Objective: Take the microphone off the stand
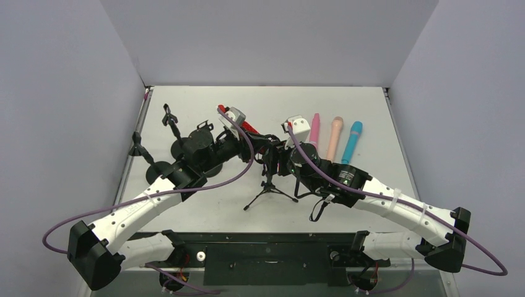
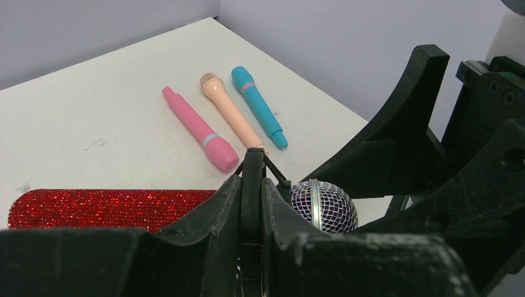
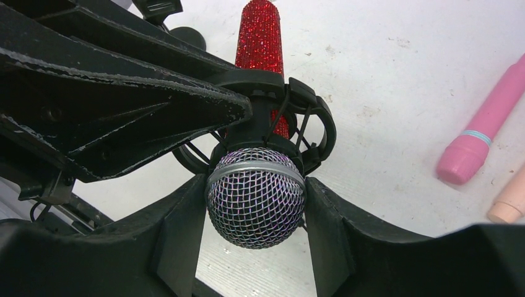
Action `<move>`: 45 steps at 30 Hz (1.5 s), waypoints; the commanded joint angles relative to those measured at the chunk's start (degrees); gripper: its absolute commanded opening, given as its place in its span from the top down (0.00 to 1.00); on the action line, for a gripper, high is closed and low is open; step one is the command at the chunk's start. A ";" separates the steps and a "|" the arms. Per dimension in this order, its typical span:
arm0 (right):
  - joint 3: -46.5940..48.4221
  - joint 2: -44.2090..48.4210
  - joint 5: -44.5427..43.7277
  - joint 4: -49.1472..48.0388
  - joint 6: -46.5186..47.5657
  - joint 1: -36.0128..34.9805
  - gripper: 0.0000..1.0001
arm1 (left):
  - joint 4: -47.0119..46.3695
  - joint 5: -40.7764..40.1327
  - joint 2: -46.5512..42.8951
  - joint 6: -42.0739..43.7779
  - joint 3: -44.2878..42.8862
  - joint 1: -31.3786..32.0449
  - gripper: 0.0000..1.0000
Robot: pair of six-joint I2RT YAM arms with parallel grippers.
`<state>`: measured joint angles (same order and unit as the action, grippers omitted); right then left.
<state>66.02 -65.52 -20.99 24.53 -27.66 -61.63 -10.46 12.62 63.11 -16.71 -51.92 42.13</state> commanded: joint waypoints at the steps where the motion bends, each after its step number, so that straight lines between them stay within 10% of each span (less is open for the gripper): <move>1: 2.48 0.22 -1.31 -1.38 0.00 -0.51 0.63 | -1.23 1.60 -1.04 0.95 1.19 0.27 1.00; 14: 2.59 2.47 -1.17 0.54 0.07 -0.60 0.99 | -2.32 -3.25 -2.52 5.85 5.47 -1.53 1.00; 45: 5.86 14.36 5.48 12.35 -1.78 -0.73 1.00 | -3.25 -3.03 -1.97 6.40 6.20 -3.81 1.00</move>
<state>67.33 -54.70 -15.35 35.46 -29.26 -62.04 -16.78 13.69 60.82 -13.39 -46.59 40.32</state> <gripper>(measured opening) 0.506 0.127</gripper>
